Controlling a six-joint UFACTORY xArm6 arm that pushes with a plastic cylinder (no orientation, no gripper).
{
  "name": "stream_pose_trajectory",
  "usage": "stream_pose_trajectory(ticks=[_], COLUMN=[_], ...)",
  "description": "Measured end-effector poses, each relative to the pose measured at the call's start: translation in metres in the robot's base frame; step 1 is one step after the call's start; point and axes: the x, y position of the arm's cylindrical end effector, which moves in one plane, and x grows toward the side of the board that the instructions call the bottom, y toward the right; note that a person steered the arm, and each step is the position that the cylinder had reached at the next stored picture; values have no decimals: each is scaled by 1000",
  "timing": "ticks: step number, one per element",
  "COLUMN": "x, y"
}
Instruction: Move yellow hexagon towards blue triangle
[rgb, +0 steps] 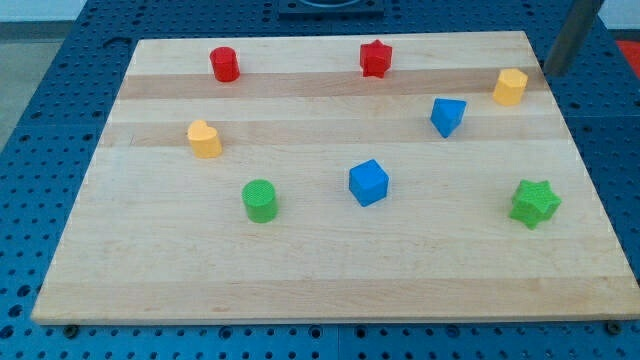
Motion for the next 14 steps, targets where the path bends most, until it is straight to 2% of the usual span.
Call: stream_pose_trajectory(ticks=[8,11,14], x=[13,14,14], y=[-74,-77,-105])
